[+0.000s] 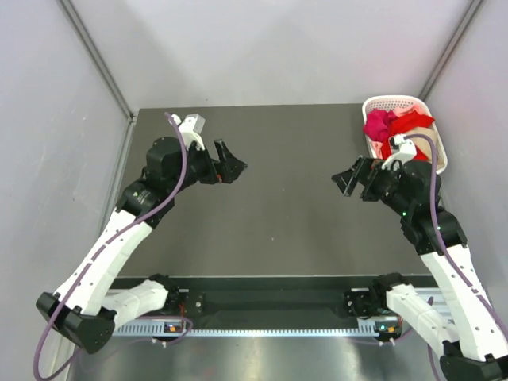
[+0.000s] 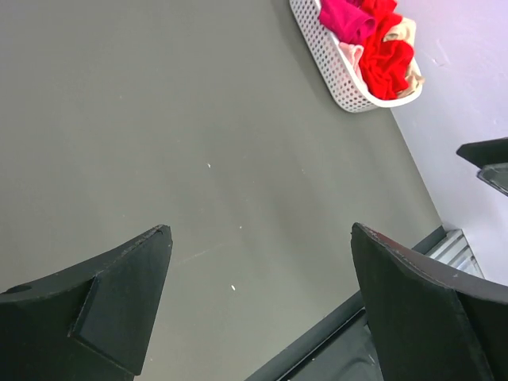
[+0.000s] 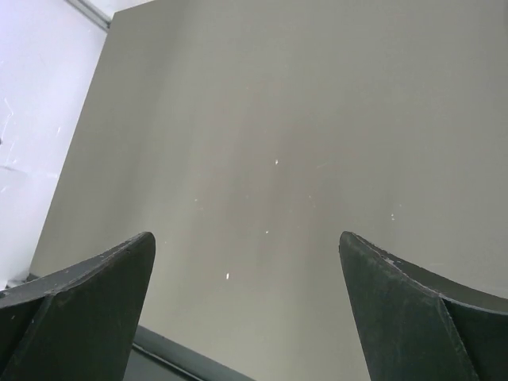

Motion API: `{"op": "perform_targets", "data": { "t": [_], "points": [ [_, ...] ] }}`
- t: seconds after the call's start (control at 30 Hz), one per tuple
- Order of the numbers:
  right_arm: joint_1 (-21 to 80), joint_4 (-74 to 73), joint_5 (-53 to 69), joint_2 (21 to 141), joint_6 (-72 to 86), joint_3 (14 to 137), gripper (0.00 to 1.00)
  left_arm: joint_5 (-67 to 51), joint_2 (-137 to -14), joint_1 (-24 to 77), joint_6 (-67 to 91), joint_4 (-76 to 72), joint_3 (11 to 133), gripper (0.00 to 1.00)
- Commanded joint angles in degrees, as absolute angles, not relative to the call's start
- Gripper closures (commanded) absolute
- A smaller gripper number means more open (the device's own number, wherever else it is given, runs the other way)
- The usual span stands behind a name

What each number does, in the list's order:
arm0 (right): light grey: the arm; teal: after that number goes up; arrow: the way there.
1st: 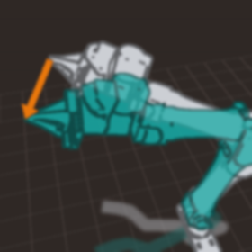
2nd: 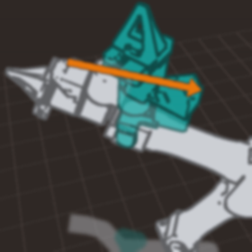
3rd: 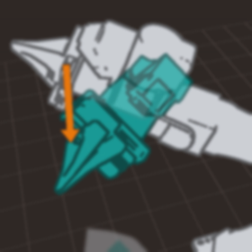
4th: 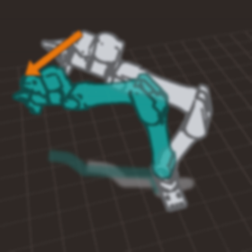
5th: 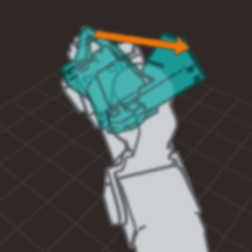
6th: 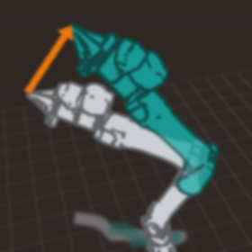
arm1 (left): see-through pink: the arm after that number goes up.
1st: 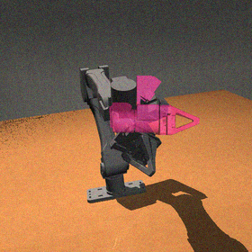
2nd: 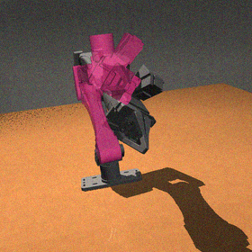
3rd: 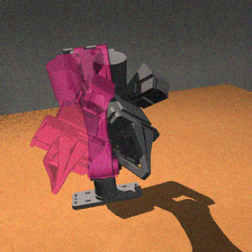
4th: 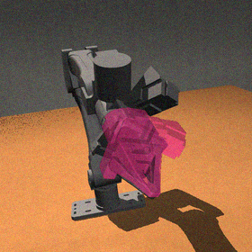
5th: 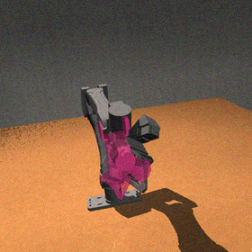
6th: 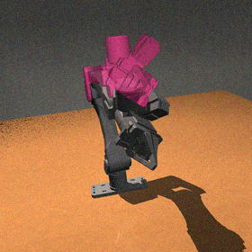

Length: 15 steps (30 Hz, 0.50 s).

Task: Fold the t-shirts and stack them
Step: Grab the tshirt from the pile

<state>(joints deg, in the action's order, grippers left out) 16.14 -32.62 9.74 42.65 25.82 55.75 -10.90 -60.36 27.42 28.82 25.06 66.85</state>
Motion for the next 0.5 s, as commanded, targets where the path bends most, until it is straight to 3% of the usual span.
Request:
{"op": "perform_targets", "data": {
  "t": [0.0,0.3,0.47],
  "points": [
    [16.9,-31.5,6.9,41.7,27.2,55.5,0.00,-10.2,-57.9,27.2,27.2,23.3,66.6,0.01],
    [17.0,-31.8,-18.3,48.9,28.6,57.9,0.00,-8.2,-56.2,27.2,26.5,25.5,65.1,0.02],
    [12.1,-31.7,-26.4,61.7,22.5,67.2,0.00,-9.5,-54.2,27.2,27.3,25.8,64.0,0.03]
  ]
}}
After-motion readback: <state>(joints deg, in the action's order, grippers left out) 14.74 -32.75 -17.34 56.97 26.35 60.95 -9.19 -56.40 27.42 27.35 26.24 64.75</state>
